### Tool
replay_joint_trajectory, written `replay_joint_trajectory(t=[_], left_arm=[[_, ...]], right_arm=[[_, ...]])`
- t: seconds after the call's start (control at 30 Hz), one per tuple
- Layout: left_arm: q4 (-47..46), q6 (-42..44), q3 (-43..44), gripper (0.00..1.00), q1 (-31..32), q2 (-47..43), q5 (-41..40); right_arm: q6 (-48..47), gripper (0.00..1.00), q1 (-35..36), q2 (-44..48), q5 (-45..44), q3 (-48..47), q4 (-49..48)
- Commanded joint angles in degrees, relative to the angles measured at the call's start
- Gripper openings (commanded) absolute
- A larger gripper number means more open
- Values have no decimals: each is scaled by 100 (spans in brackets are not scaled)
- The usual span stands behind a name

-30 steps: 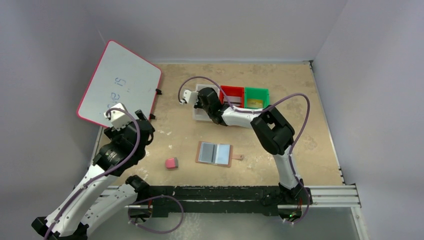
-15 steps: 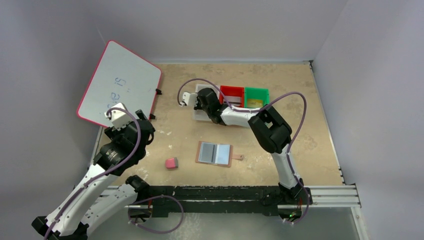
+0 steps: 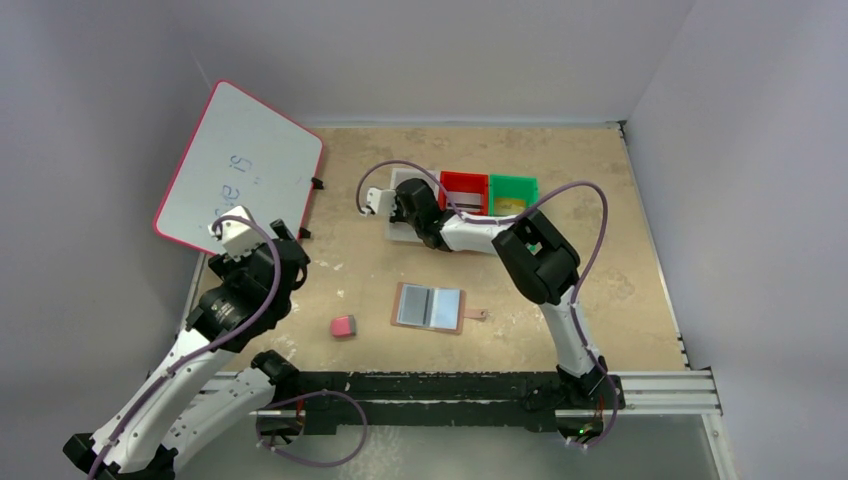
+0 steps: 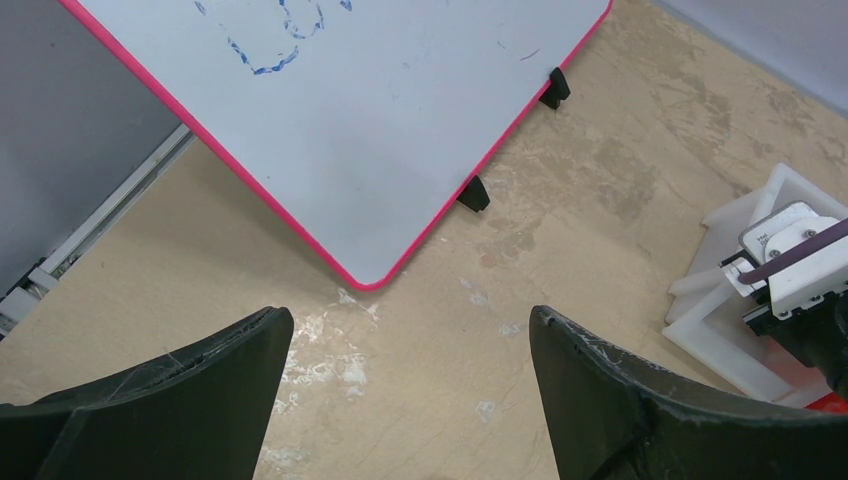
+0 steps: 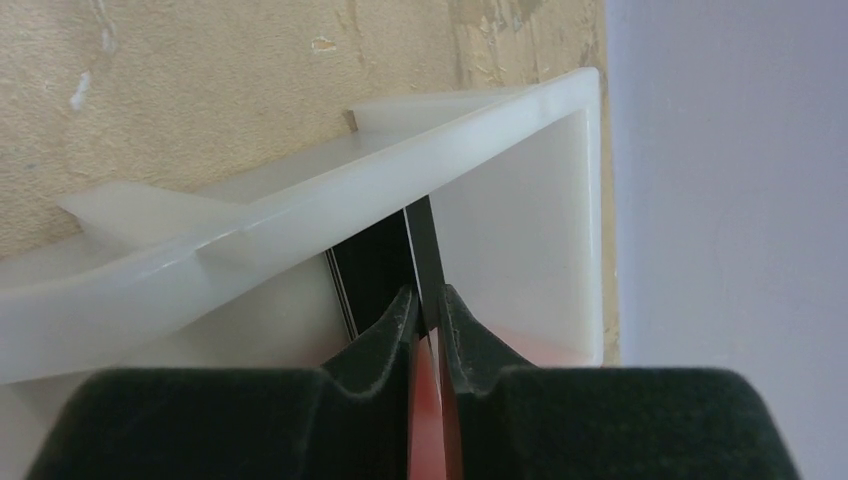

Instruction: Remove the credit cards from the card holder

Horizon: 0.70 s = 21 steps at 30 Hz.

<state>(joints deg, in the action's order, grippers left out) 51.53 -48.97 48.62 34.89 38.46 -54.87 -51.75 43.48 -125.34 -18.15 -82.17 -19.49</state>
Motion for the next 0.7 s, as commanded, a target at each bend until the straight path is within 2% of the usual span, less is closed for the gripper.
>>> replay_joint_trajectory(t=[0.0, 0.37, 0.67], left_arm=[[-124, -25, 16, 89, -18, -52, -102], [-143, -3, 6, 89, -18, -21, -72], [-169, 29, -5, 89, -18, 63, -23]], right_arm=[[-76, 16, -15, 97, 133, -111, -167], [-10, 44, -92, 178, 251, -95, 134], [11, 54, -202, 221, 184, -104, 129]])
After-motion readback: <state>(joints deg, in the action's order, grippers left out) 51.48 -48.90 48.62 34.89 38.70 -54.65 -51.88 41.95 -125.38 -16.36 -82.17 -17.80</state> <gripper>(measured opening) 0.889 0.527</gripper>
